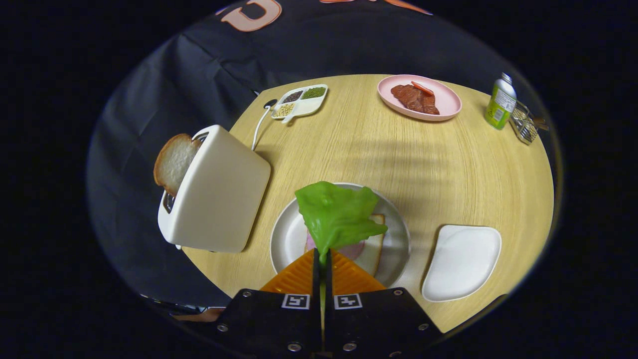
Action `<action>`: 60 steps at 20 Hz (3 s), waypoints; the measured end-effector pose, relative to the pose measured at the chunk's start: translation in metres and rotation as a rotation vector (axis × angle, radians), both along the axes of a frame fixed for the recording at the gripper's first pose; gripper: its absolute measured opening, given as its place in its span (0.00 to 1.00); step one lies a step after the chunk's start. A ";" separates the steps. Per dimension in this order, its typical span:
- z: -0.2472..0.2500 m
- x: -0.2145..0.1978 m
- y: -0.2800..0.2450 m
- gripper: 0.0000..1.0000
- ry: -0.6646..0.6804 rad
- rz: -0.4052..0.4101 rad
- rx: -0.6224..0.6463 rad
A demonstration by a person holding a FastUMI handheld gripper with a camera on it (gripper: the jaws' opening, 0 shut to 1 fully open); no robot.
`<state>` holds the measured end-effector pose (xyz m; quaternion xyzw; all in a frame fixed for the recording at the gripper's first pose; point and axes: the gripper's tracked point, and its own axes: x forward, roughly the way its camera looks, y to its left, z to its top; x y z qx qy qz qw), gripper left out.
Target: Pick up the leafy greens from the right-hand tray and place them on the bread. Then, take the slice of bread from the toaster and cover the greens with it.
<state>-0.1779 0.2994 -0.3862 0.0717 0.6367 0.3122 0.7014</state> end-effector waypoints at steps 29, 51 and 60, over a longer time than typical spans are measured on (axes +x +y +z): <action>0.108 0.072 0.020 0.90 -0.294 -0.075 0.083; 0.161 0.069 0.193 0.92 -0.151 0.076 -0.053; 0.126 0.056 0.205 0.69 -0.042 0.045 -0.185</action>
